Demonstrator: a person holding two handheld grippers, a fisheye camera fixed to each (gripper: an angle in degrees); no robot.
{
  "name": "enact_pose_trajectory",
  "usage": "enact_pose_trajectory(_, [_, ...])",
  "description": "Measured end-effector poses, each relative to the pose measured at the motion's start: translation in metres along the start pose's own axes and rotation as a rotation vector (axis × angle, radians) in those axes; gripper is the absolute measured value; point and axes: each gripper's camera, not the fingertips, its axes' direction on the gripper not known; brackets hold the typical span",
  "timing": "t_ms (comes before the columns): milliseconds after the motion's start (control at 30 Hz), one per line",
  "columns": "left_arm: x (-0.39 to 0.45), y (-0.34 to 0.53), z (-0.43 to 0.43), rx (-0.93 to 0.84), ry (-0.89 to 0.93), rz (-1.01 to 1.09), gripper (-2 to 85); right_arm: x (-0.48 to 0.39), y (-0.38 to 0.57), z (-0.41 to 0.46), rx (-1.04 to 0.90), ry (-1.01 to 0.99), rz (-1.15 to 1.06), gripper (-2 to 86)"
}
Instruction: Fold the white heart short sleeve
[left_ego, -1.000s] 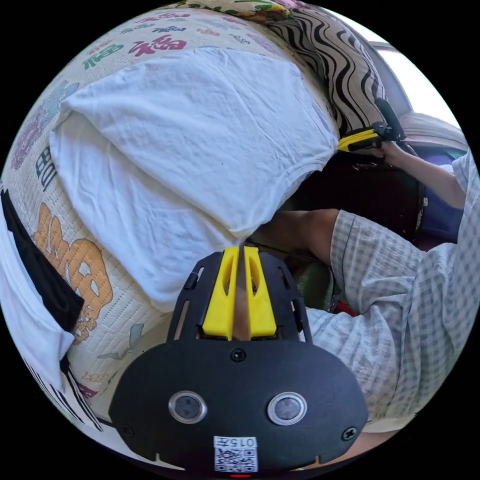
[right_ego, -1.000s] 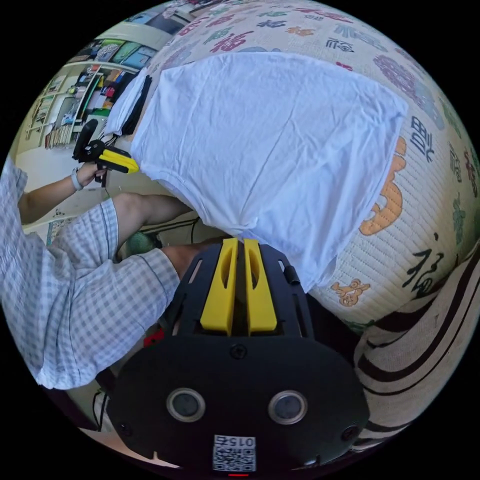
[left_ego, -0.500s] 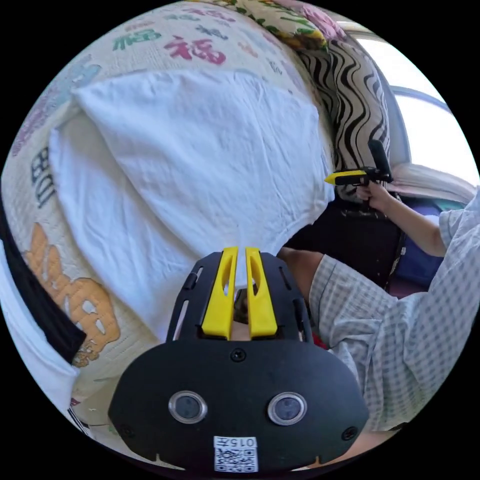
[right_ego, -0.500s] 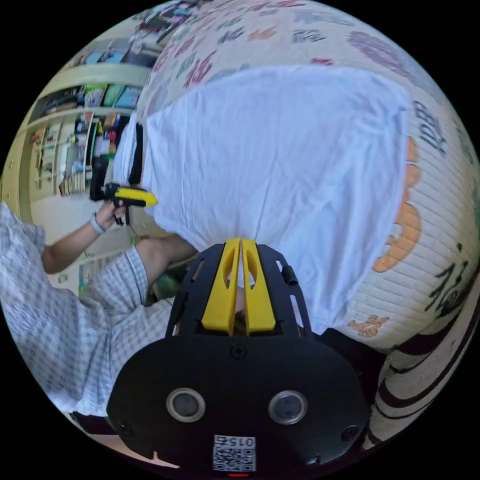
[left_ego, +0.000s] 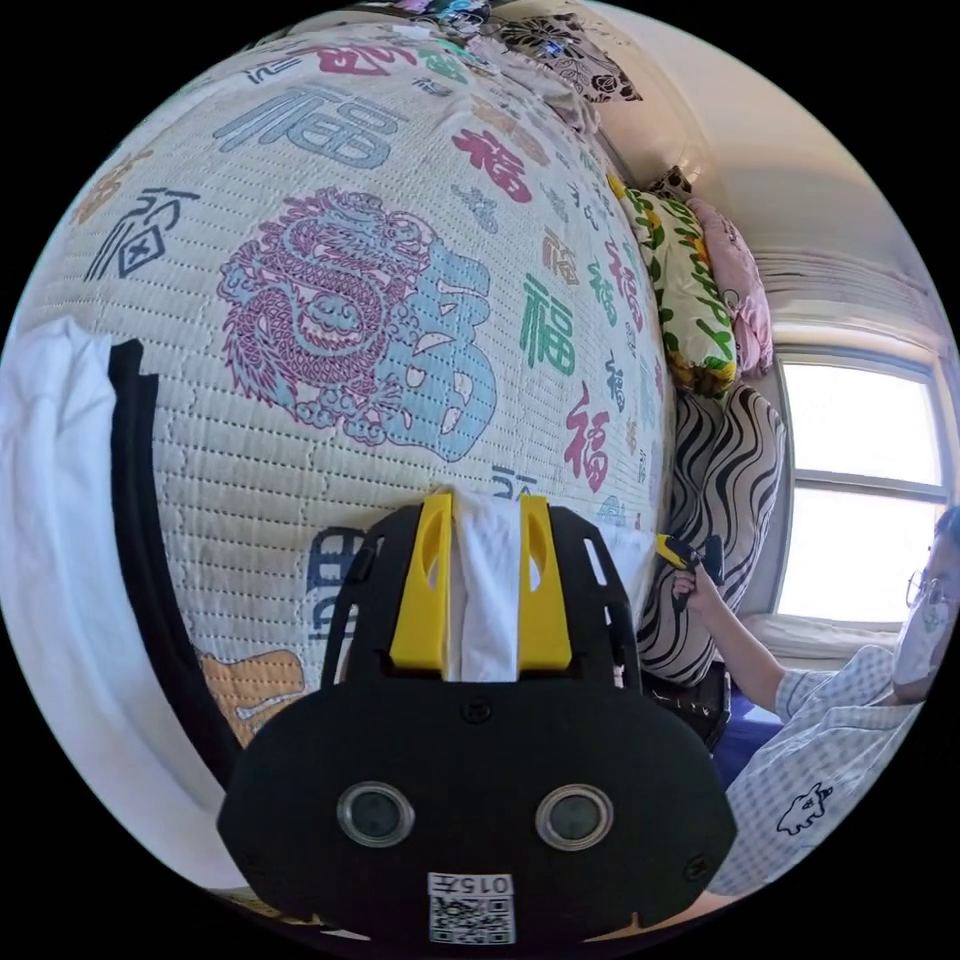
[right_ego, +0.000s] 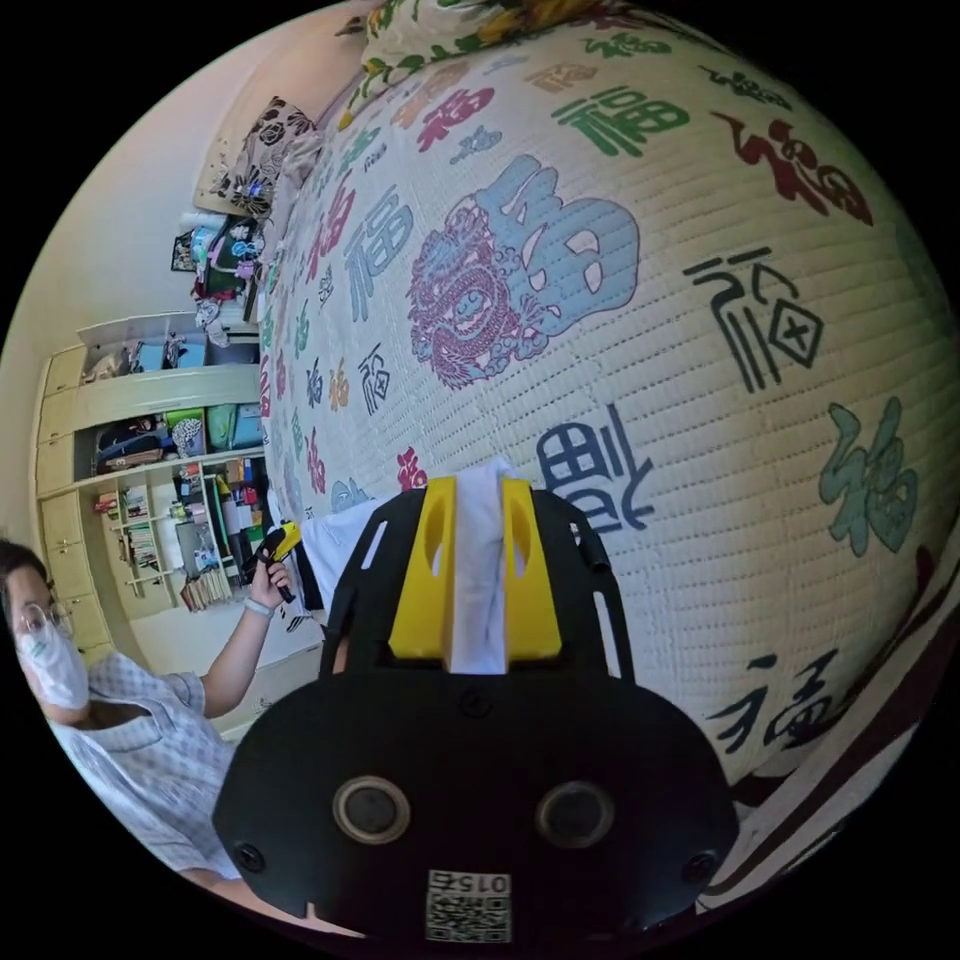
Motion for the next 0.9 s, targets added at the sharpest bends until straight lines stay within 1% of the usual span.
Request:
enact_pose_trajectory(67, [-0.009,0.006,-0.008,-0.008,0.009,0.008,6.0,0.007,0.000,0.004,-0.026,0.004,0.027,4.2])
enact_pose_trajectory(167, [-0.019,0.015,-0.021,-0.011,0.039,0.030,1.6,0.007,0.006,0.003,-0.020,0.010,0.001,1.6])
enact_pose_trajectory(267, [-0.028,0.026,-0.030,-0.003,0.080,0.044,-0.1,0.002,0.012,0.003,-0.014,0.043,-0.030,0.3])
enact_pose_trajectory(467, [-0.040,0.048,-0.049,0.038,0.071,0.106,-0.8,-0.010,0.026,0.001,0.014,0.116,-0.058,-0.7])
enact_pose_trajectory(700, [-0.060,0.072,-0.058,0.077,0.079,0.144,-0.8,-0.025,0.043,0.009,0.059,0.148,-0.080,-0.8])
enact_pose_trajectory(900, [-0.059,0.098,-0.062,0.104,0.044,0.234,-0.7,-0.051,0.060,0.023,0.085,0.199,-0.128,-0.5])
